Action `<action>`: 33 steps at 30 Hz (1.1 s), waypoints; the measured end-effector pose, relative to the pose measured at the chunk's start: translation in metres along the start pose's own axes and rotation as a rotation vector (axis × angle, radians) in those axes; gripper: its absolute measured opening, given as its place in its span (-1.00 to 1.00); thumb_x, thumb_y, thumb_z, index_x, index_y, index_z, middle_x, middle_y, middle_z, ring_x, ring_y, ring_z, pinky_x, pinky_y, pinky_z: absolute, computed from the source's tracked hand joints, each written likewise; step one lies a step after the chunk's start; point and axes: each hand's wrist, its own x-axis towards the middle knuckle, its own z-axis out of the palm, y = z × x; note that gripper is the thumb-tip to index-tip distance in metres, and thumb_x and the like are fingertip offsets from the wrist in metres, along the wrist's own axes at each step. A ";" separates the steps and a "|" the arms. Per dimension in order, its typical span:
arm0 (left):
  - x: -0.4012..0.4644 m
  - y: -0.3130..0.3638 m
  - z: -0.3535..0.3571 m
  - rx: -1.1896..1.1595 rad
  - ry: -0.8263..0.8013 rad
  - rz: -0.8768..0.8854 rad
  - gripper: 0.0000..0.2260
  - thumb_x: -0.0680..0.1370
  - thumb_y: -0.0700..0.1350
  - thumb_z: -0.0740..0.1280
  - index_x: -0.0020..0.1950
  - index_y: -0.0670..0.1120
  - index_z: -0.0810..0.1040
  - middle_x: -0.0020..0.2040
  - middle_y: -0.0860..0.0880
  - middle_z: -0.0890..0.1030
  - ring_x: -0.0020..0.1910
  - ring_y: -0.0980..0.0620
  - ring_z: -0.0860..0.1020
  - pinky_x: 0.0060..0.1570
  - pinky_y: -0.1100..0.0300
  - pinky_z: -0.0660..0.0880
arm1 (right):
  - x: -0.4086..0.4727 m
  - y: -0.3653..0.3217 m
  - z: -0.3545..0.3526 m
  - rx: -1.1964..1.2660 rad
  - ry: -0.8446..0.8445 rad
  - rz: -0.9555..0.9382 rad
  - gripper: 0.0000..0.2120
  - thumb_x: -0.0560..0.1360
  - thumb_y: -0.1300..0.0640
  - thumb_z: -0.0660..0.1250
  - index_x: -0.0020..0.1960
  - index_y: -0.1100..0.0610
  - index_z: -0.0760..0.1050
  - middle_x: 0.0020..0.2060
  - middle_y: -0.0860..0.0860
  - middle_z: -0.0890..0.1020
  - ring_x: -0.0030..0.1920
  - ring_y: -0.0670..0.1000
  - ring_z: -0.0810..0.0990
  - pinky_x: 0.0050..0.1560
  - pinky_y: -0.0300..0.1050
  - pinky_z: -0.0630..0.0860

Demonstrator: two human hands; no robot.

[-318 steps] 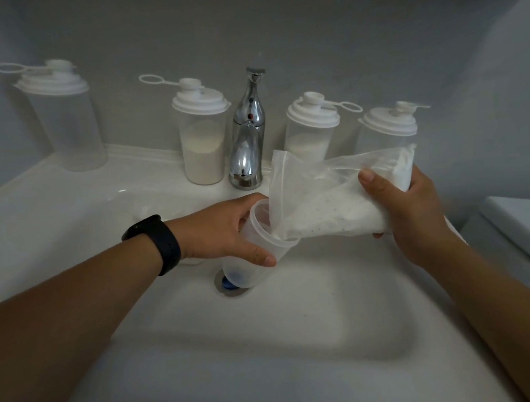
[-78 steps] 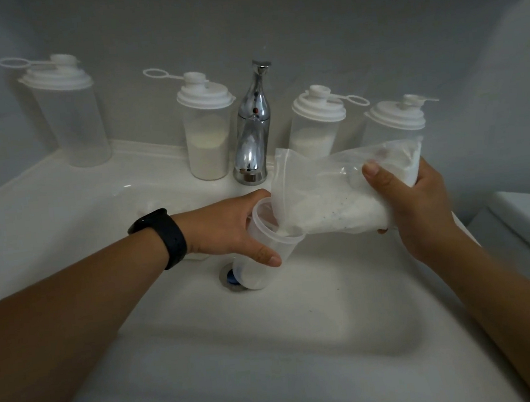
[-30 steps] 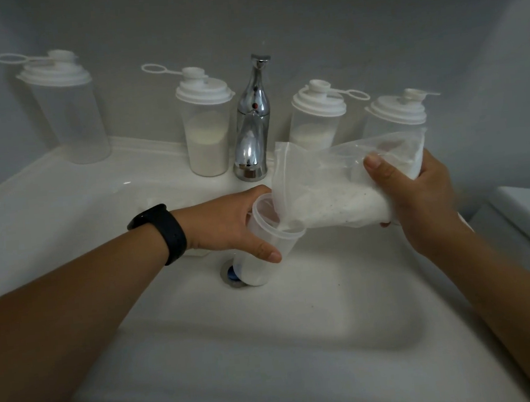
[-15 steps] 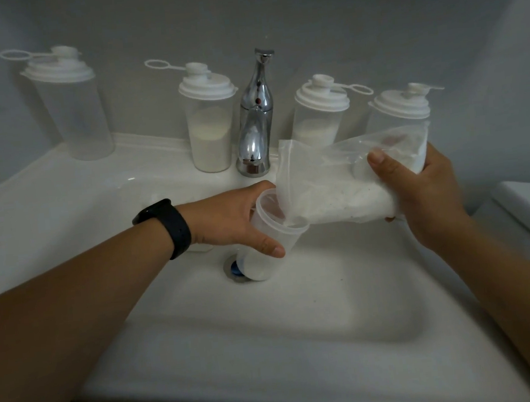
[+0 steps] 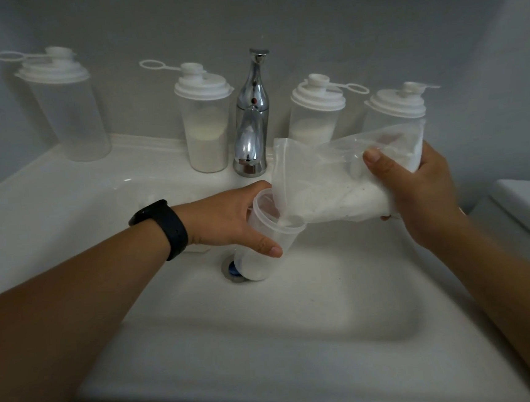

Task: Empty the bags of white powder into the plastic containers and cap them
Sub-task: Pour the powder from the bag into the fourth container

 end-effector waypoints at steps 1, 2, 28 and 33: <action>0.000 0.000 0.000 0.001 -0.001 -0.001 -0.20 0.36 0.03 0.66 0.50 0.14 0.33 0.35 0.20 0.56 0.32 0.21 0.53 0.38 0.06 0.50 | 0.000 0.000 0.000 0.001 0.002 0.000 -0.84 0.45 -0.07 0.45 0.01 -0.14 0.58 -0.19 -0.11 0.73 -0.26 -0.02 0.72 -0.55 -0.10 0.53; 0.000 0.000 0.000 0.000 -0.002 -0.002 -0.20 0.36 0.02 0.66 0.50 0.13 0.33 0.34 0.20 0.56 0.32 0.21 0.53 0.37 0.07 0.50 | 0.000 -0.001 0.001 0.003 -0.001 0.002 -0.85 0.45 -0.07 0.45 0.01 -0.13 0.58 -0.19 -0.11 0.73 -0.26 -0.02 0.72 -0.56 -0.10 0.53; 0.000 0.001 0.000 -0.006 0.000 -0.003 -0.19 0.34 0.04 0.67 0.49 0.12 0.34 0.34 0.20 0.57 0.31 0.21 0.54 0.38 0.05 0.49 | -0.001 -0.001 0.001 0.005 -0.028 0.014 -0.83 0.47 -0.08 0.46 0.05 -0.13 0.59 -0.16 -0.07 0.73 -0.24 0.01 0.72 -0.54 -0.15 0.50; 0.000 0.000 0.001 0.002 -0.002 0.001 -0.18 0.32 0.10 0.67 0.49 0.12 0.34 0.33 0.19 0.57 0.31 0.19 0.54 0.37 0.02 0.50 | -0.001 -0.001 0.001 -0.004 -0.016 0.013 -0.83 0.46 -0.09 0.45 0.04 -0.14 0.58 -0.16 -0.09 0.73 -0.24 0.00 0.72 -0.54 -0.16 0.51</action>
